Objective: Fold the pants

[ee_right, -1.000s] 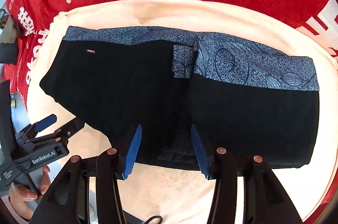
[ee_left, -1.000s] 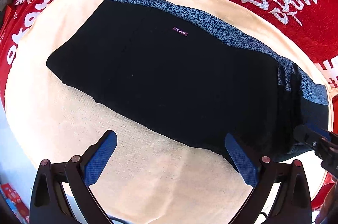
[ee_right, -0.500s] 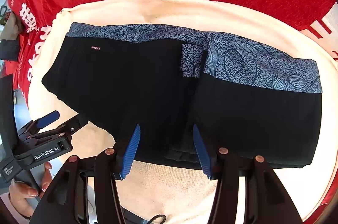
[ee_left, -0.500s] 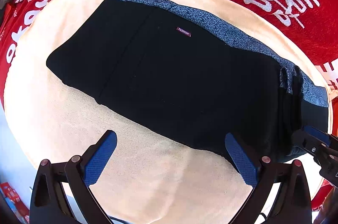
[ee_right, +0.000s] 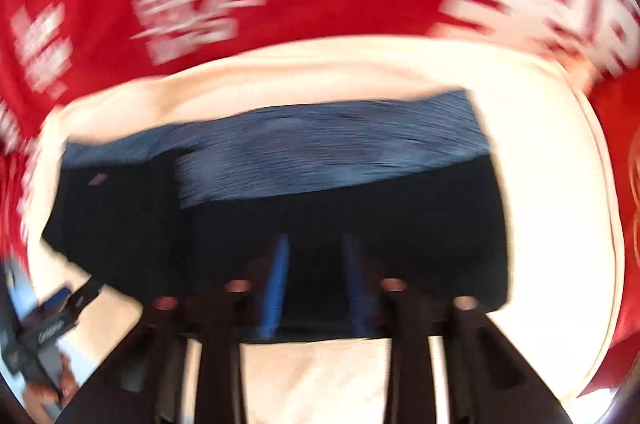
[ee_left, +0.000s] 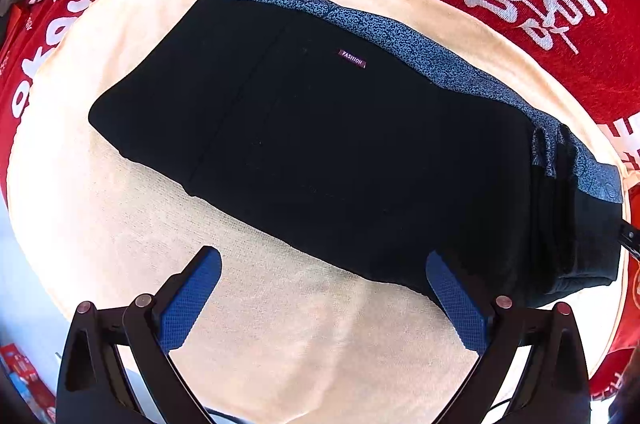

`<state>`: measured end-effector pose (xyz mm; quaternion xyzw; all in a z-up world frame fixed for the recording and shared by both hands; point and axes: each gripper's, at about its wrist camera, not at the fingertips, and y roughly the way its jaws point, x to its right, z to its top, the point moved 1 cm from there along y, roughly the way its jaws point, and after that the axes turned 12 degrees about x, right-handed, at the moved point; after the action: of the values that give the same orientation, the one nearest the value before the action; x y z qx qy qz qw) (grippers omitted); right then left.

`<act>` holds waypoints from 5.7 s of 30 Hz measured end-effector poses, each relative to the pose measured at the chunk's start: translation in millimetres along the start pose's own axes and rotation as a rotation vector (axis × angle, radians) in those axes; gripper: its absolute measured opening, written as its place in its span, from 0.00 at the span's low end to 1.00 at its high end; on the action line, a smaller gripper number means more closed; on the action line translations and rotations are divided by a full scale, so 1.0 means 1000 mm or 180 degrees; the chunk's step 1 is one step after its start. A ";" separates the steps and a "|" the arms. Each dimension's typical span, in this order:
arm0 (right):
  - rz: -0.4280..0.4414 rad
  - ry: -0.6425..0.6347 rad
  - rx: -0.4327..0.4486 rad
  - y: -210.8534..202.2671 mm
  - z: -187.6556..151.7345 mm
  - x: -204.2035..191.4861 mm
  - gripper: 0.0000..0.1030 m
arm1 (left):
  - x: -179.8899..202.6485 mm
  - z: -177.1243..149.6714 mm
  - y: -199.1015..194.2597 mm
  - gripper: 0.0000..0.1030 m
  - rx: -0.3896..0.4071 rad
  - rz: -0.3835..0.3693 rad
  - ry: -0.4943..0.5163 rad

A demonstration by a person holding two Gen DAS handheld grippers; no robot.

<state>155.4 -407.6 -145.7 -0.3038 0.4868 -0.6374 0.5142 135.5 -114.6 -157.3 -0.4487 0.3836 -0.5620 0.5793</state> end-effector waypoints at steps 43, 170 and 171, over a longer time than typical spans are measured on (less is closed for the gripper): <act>0.0447 -0.0953 -0.0411 0.029 -0.050 -0.114 0.66 | -0.027 0.003 0.011 1.00 -0.0050 -0.0097 -0.0269; 0.2086 0.1292 -0.0386 0.012 -0.024 0.118 0.22 | 0.317 -0.107 -0.036 0.63 0.0876 -0.0723 0.2881; 0.2093 0.1348 -0.0397 0.017 -0.028 0.121 0.23 | 0.318 -0.109 -0.036 0.77 0.0860 -0.0718 0.2893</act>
<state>101.9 -513.8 -185.3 -0.0242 0.6911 -0.4565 0.5598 44.2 -439.3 -137.6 -0.1174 0.4704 -0.8051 0.3417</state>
